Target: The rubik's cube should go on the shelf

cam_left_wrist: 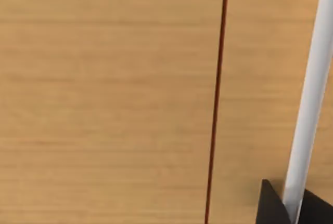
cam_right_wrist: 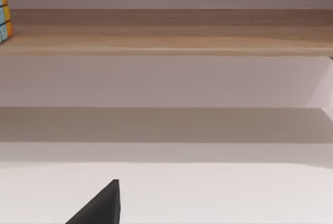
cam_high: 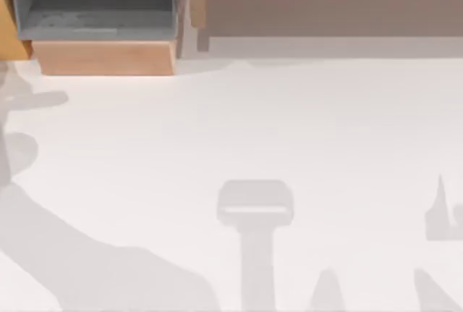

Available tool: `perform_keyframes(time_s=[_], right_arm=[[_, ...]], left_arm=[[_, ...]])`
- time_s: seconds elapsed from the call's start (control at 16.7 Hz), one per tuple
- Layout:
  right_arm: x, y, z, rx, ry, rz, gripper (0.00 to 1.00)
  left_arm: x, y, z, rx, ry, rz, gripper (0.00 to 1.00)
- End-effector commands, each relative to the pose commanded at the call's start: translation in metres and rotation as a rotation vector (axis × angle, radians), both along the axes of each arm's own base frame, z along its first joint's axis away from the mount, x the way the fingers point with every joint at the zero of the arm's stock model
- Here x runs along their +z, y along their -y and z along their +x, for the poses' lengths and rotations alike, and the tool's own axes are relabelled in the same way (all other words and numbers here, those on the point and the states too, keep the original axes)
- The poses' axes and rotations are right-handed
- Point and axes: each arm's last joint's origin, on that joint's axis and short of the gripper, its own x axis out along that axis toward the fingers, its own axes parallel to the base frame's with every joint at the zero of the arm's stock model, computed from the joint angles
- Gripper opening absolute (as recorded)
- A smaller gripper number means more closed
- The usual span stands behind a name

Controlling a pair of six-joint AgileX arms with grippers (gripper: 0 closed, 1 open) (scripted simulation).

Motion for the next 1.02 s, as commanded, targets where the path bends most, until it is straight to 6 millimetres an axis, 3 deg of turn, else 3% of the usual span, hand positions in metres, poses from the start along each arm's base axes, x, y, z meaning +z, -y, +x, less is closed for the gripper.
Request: perform_keyframes(time_s=[0.06, 0.84, 1.02], right_arm=[[0.0000, 0.0000, 0.0000, 0.000, 0.000, 0.000, 1.00], [0.0000, 0.0000, 0.0000, 0.000, 0.000, 0.000, 1.00], [0.0000, 0.0000, 0.0000, 0.000, 0.000, 0.000, 1.00]], left_arm=[[0.0000, 0.0000, 0.0000, 0.000, 0.000, 0.000, 0.00], [0.0000, 0.0000, 0.0000, 0.000, 0.000, 0.000, 0.98], [0.0000, 0.0000, 0.0000, 0.000, 0.000, 0.000, 1.00]])
